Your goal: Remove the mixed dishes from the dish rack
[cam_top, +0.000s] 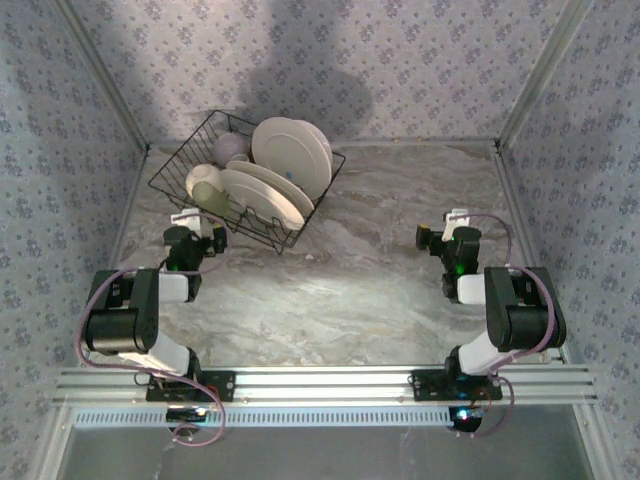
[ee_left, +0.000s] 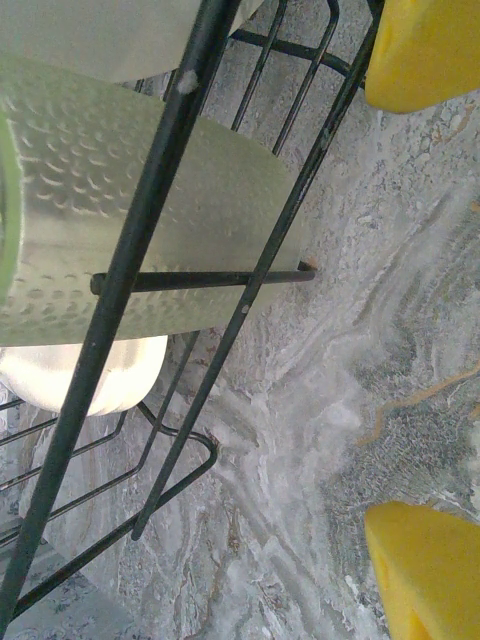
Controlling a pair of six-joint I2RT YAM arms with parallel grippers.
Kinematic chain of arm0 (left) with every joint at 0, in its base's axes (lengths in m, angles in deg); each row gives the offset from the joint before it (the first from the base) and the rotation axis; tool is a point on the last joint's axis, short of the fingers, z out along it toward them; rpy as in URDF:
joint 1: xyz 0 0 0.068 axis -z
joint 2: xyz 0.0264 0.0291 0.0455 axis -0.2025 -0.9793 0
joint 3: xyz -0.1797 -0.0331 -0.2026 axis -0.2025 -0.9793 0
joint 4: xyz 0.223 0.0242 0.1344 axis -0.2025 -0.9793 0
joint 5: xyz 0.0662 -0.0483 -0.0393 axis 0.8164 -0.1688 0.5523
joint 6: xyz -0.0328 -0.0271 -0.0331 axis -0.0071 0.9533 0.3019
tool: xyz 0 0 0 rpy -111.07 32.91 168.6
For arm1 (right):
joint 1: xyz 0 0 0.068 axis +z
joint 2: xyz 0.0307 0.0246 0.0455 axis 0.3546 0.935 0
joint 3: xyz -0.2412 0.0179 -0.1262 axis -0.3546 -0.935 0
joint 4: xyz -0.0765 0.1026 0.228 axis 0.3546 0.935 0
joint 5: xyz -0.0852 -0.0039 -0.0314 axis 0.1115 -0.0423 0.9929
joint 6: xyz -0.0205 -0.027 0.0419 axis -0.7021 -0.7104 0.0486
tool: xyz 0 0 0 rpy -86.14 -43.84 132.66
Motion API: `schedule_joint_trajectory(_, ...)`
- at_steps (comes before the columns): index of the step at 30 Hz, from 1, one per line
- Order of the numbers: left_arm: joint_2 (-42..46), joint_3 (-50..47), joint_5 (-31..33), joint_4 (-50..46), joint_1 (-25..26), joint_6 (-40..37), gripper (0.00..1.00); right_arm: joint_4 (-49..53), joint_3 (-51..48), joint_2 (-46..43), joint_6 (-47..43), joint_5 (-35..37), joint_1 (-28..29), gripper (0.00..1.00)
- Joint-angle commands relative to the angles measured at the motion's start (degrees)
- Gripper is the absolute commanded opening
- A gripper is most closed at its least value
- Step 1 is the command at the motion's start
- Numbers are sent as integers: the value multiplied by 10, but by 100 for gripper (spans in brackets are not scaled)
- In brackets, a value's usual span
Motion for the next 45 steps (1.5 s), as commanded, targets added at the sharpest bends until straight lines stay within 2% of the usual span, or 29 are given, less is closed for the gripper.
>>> schedule_joint_trajectory(1, -4, 11, -11, 1, -3, -7, 99, -15, -5, 2, -8, 14, 4, 99)
schedule_joint_trajectory(24, -3, 8, -29, 7, -18, 6, 99, -1, 2, 3, -2, -11, -4, 100)
schedule_joint_trajectory(27, 16, -4, -19, 14, -20, 12, 99, -38, -21, -10, -2, -3, -4, 100)
schedule_joint_trajectory(29, 45, -3, 2, -13, -20, 19, 99, -44, -41, -46, -3, 8, -2, 100)
schedule_joint_trajectory(30, 64, -1, 10, -36, -20, 19, 99, -17, -39, -73, -4, 17, 1, 100)
schedule_joint_trajectory(34, 141, 39, 80, -205, -19, 53, 99, 193, 32, -174, 19, 75, 22, 100)
schedule_joint_trajectory(37, 202, 46, 131, -277, -15, 65, 99, 269, 70, -226, 99, 109, 37, 100)
schedule_joint_trajectory(39, 249, 47, 164, -317, -12, 82, 99, 291, 77, -254, 146, 73, 36, 100)
schedule_joint_trajectory(41, 304, 59, 195, -383, -11, 124, 99, 324, 84, -282, 240, 42, 18, 100)
schedule_joint_trajectory(45, 362, 112, 188, -531, -11, 211, 99, 312, 83, -301, 387, -95, -36, 100)
